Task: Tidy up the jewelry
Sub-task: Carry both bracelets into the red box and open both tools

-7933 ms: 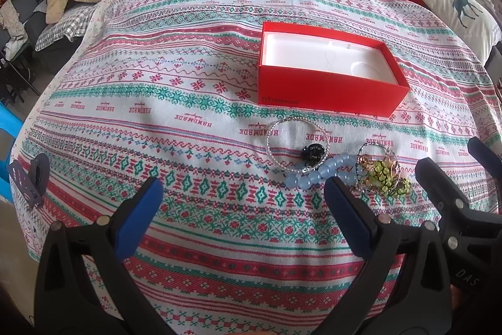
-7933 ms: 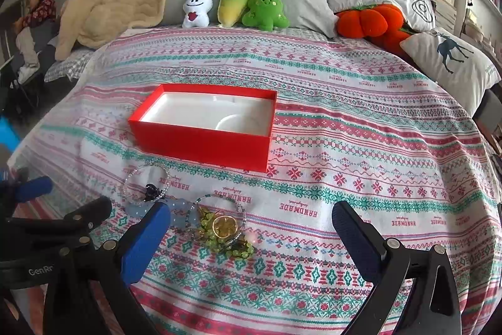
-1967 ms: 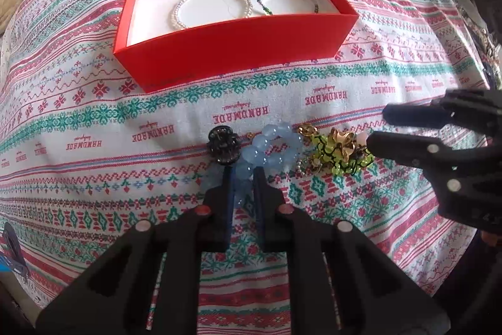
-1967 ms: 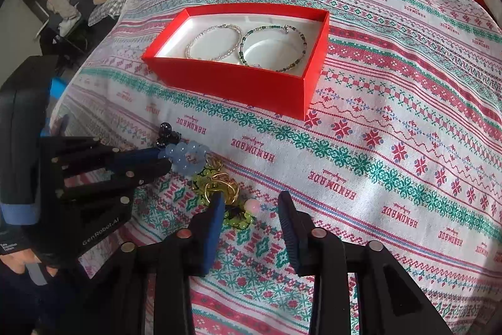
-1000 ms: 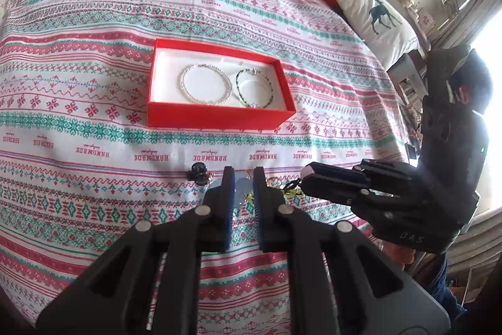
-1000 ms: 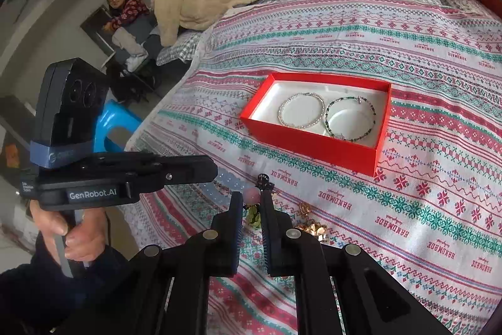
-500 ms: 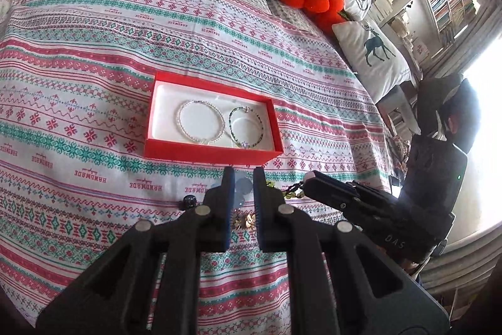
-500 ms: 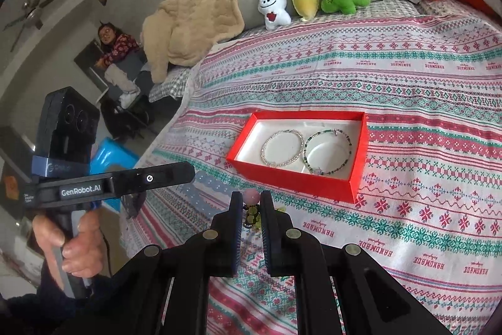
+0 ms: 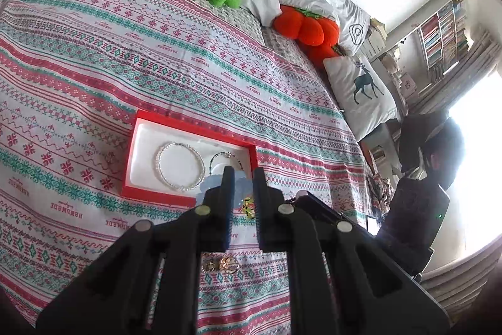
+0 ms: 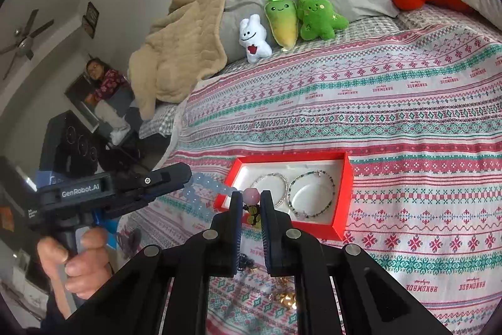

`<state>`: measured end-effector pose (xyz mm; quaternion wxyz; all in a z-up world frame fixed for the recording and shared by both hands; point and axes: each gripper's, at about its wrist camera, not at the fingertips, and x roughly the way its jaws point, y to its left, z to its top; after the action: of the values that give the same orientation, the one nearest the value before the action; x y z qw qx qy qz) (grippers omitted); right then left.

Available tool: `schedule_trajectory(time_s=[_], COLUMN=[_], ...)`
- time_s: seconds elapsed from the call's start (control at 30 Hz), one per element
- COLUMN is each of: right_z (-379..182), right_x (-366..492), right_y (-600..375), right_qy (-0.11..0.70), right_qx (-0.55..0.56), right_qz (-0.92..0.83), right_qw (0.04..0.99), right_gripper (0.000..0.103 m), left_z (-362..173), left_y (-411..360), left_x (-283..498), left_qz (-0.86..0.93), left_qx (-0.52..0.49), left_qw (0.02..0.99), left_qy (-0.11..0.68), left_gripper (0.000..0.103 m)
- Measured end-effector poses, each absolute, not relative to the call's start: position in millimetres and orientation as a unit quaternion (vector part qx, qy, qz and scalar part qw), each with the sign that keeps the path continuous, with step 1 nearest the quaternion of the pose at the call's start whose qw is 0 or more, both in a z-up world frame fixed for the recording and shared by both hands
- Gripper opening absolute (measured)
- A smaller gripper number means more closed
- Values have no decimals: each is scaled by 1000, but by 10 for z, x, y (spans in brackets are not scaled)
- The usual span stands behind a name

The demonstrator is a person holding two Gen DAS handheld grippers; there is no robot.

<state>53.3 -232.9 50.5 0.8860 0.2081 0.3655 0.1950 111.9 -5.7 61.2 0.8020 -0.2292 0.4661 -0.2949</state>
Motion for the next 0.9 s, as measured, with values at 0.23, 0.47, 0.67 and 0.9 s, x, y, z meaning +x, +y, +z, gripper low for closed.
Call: schedule_trajectory(time_s=[0.23, 0.47, 0.67, 0.9], right_z=[469, 345, 273, 230], right_x=[665, 801, 843, 886], right_y=[-2291, -2279, -2263, -2248], right_qy=[363, 372, 380, 381], right_qx=[197, 188, 179, 174], right_qz=[174, 153, 144, 141], right_qw=[894, 896, 896, 897], right_gripper=[11, 11, 11, 11], left_z=[511, 333, 194, 154], left_y=[-137, -227, -221, -143], left_x=[1230, 1364, 1441, 1470], left_qz=[-301, -296, -278, -250], left_qx=[-253, -251, -238, -218], left_qw=[797, 791, 792, 807], left_qy=[458, 474, 488, 489], left_gripper=[13, 13, 13, 13])
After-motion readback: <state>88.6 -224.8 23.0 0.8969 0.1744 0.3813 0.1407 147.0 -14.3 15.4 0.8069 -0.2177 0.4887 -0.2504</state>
